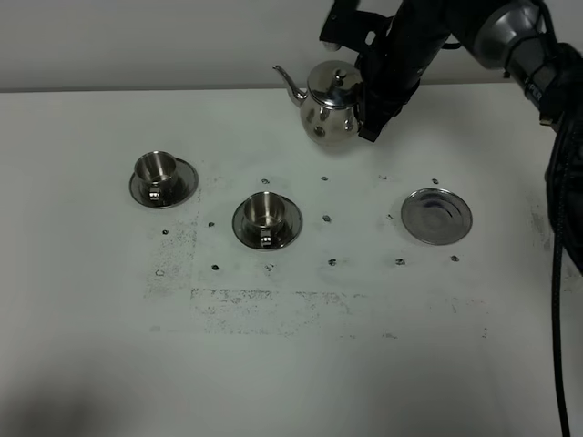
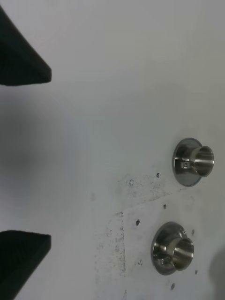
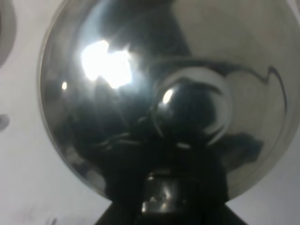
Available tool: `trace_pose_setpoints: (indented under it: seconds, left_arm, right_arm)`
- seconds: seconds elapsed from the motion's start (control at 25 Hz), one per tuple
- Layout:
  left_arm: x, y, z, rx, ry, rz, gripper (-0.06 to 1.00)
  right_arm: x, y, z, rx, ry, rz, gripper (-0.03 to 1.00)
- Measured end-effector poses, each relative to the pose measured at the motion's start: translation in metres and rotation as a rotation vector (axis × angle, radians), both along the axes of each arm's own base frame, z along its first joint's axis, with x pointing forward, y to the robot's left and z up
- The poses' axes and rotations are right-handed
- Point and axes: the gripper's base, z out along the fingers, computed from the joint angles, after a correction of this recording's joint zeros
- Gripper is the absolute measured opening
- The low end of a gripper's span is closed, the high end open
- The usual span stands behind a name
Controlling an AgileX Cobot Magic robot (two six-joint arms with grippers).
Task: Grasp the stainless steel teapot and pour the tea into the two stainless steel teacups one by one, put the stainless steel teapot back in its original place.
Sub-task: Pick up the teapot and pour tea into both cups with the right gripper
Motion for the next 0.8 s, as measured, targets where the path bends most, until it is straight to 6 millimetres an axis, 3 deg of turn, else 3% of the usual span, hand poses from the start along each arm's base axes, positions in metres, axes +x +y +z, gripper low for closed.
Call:
trace_pose_setpoints:
  seconds: [0.36,0.8]
  left_arm:
    - [0.000,0.000,0.000,0.000,0.000,0.000,0.69]
    - [0.000,0.000,0.000,0.000,0.000,0.000,0.69]
  right_arm:
    - [0.009,0.036,-0.010,0.033,-0.047,0.117,0.18]
    - [0.007,0.065,-0.010,0.032,-0.115,0.236,0.18]
